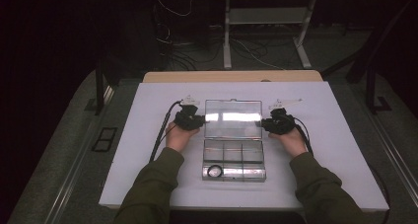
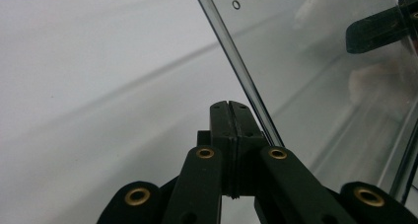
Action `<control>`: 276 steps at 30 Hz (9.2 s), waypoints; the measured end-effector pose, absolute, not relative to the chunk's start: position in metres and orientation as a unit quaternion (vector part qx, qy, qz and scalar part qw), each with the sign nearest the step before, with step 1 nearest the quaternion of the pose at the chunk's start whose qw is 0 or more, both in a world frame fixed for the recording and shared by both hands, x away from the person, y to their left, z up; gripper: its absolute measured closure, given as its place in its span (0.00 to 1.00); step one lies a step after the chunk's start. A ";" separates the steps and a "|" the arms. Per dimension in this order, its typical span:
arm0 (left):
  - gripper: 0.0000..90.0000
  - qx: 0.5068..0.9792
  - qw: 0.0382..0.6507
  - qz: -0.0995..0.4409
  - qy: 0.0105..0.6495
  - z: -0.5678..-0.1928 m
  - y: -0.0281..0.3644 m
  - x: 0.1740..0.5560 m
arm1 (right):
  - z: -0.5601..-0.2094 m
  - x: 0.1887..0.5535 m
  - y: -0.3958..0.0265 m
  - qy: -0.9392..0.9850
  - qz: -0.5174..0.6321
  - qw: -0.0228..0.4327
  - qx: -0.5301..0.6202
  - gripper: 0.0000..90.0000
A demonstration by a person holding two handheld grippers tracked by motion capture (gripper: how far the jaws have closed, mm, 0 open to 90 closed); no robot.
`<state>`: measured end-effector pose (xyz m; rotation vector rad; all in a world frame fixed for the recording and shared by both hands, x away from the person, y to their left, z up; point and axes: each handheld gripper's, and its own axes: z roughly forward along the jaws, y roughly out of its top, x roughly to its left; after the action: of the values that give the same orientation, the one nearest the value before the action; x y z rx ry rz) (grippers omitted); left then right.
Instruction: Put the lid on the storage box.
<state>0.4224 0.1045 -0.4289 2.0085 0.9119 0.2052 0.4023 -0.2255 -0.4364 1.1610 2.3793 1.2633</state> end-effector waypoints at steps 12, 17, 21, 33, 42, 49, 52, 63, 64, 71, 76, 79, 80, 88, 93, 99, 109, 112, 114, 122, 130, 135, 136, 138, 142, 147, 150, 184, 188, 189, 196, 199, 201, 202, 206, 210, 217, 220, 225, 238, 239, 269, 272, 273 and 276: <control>0.99 0.805 0.465 0.086 0.358 -0.418 0.107 0.417 | -0.425 0.399 -0.227 0.800 0.446 0.118 0.383 0.99; 0.99 0.800 0.475 0.086 0.357 -0.413 0.108 0.414 | -0.417 0.397 -0.227 0.800 0.449 0.127 0.377 0.99; 0.99 0.800 0.478 0.089 0.352 -0.409 0.109 0.413 | -0.412 0.395 -0.227 0.799 0.453 0.130 0.374 0.99; 0.99 0.794 0.492 0.095 0.344 -0.398 0.110 0.409 | -0.403 0.392 -0.228 0.794 0.468 0.133 0.365 0.99; 0.98 0.792 0.499 0.099 0.338 -0.393 0.111 0.407 | -0.397 0.389 -0.229 0.790 0.478 0.134 0.359 0.99; 0.94 0.798 0.488 0.114 0.335 -0.390 0.123 0.400 | -0.396 0.388 -0.229 0.790 0.479 0.134 0.357 0.99; 0.88 0.798 0.487 0.121 0.333 -0.389 0.131 0.394 | -0.395 0.388 -0.229 0.790 0.479 0.134 0.358 0.99; 0.71 0.796 0.512 0.124 0.299 -0.374 0.148 0.365 | -0.393 0.383 -0.229 0.791 0.480 0.133 0.355 0.99; 0.71 0.794 0.516 0.122 0.297 -0.373 0.148 0.365 | -0.392 0.382 -0.229 0.791 0.480 0.133 0.355 0.99; 0.73 0.787 0.533 0.119 0.287 -0.371 0.138 0.364 | -0.390 0.376 -0.229 0.792 0.482 0.129 0.352 0.99; 0.78 0.785 0.539 0.124 0.277 -0.370 0.132 0.363 | -0.389 0.373 -0.229 0.794 0.482 0.129 0.348 0.99; 0.80 0.785 0.543 0.123 0.273 -0.369 0.131 0.362 | -0.389 0.371 -0.229 0.795 0.482 0.130 0.346 0.99; 0.82 0.784 0.544 0.123 0.271 -0.369 0.131 0.361 | -0.388 0.371 -0.229 0.795 0.482 0.129 0.346 0.99; 0.89 0.785 0.548 0.120 0.262 -0.370 0.132 0.356 | -0.388 0.369 -0.230 0.796 0.480 0.128 0.345 0.99; 0.89 0.787 0.547 0.123 0.256 -0.369 0.132 0.351 | -0.386 0.365 -0.234 0.795 0.483 0.131 0.342 0.99; 0.87 0.787 0.549 0.125 0.251 -0.369 0.133 0.342 | -0.383 0.356 -0.247 0.794 0.485 0.132 0.342 0.99; 0.85 0.791 0.549 0.124 0.240 -0.370 0.134 0.333 | -0.384 0.333 -0.262 0.799 0.484 0.119 0.336 0.99; 0.85 0.791 0.549 0.122 0.240 -0.370 0.136 0.331 | -0.384 0.326 -0.264 0.803 0.483 0.114 0.331 0.99; 0.86 0.790 0.552 0.119 0.240 -0.370 0.138 0.330 | -0.384 0.320 -0.265 0.805 0.483 0.111 0.327 0.99; 0.86 0.792 0.553 0.112 0.235 -0.373 0.142 0.321 | -0.384 0.305 -0.259 0.810 0.491 0.087 0.309 0.99; 0.85 0.793 0.555 0.108 0.227 -0.373 0.144 0.309 | -0.384 0.302 -0.255 0.809 0.502 0.068 0.298 0.99; 0.85 0.792 0.557 0.102 0.226 -0.374 0.147 0.301 | -0.385 0.298 -0.254 0.810 0.504 0.059 0.295 0.99; 0.85 0.793 0.556 0.101 0.226 -0.375 0.147 0.299 | -0.385 0.298 -0.254 0.810 0.504 0.059 0.294 0.99; 0.85 0.794 0.555 0.097 0.227 -0.376 0.148 0.297 | -0.387 0.297 -0.254 0.810 0.505 0.054 0.294 0.99; 0.86 0.798 0.550 0.094 0.229 -0.379 0.151 0.292 | -0.388 0.295 -0.254 0.811 0.505 0.052 0.292 0.99; 0.92 0.801 0.543 0.081 0.236 -0.385 0.158 0.290 | -0.389 0.292 -0.254 0.812 0.504 0.049 0.292 0.99; 0.98 0.806 0.540 0.068 0.235 -0.389 0.158 0.290 | -0.390 0.290 -0.254 0.813 0.503 0.048 0.289 0.99; 0.99 0.852 0.485 0.025 0.198 -0.416 0.144 0.283 | -0.416 0.274 -0.251 0.838 0.463 0.044 0.284 0.99; 0.99 0.854 0.481 0.023 0.199 -0.419 0.145 0.283 | -0.419 0.274 -0.250 0.842 0.455 0.045 0.285 0.99; 0.99 0.853 0.481 0.021 0.200 -0.419 0.145 0.283 | -0.419 0.274 -0.250 0.843 0.454 0.045 0.286 0.99; 0.99 0.862 0.465 0.011 0.202 -0.425 0.145 0.285 | -0.424 0.275 -0.248 0.851 0.440 0.041 0.283 0.99; 0.99 0.863 0.463 0.008 0.203 -0.426 0.146 0.286 | -0.426 0.276 -0.248 0.853 0.434 0.040 0.285 0.99; 0.99 0.866 0.457 0.007 0.204 -0.427 0.146 0.287 | -0.426 0.276 -0.248 0.855 0.432 0.041 0.284 0.99; 0.99 0.866 0.455 0.006 0.205 -0.427 0.147 0.288 | -0.427 0.276 -0.248 0.857 0.429 0.041 0.283 0.99; 0.99 0.869 0.450 0.004 0.207 -0.428 0.147 0.288 | -0.427 0.276 -0.248 0.859 0.424 0.039 0.283 0.99; 0.99 0.872 0.442 0.003 0.213 -0.429 0.148 0.290 | -0.428 0.277 -0.248 0.862 0.418 0.041 0.285 0.99; 0.99 0.874 0.435 0.003 0.216 -0.429 0.149 0.291 | -0.430 0.278 -0.249 0.864 0.414 0.042 0.285 0.99; 0.98 0.870 0.440 0.006 0.222 -0.428 0.151 0.293 | -0.429 0.278 -0.250 0.862 0.416 0.042 0.288 0.99; 0.95 0.865 0.445 0.016 0.231 -0.427 0.155 0.296 | -0.427 0.281 -0.256 0.853 0.426 0.053 0.297 0.99; 0.70 0.840 0.466 0.058 0.272 -0.429 0.163 0.303 | -0.428 0.287 -0.269 0.821 0.454 0.077 0.337 0.76; 0.67 0.839 0.467 0.062 0.272 -0.430 0.164 0.304 | -0.428 0.288 -0.270 0.819 0.454 0.081 0.341 0.73; 0.14 0.819 0.477 0.109 0.301 -0.436 0.181 0.298 | -0.440 0.273 -0.304 0.775 0.471 0.164 0.388 0.15; 0.11 0.818 0.477 0.111 0.302 -0.436 0.182 0.298 | -0.441 0.269 -0.307 0.773 0.472 0.164 0.390 0.14; 0.10 0.817 0.478 0.112 0.304 -0.436 0.181 0.298 | -0.441 0.269 -0.308 0.773 0.473 0.166 0.389 0.13; 0.06 0.815 0.478 0.114 0.307 -0.437 0.182 0.299 | -0.441 0.266 -0.309 0.772 0.472 0.171 0.389 0.13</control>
<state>0.2985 0.1818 -0.4369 1.9917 0.7488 0.2779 0.2657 -0.3095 -0.4412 1.1042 2.1928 1.3417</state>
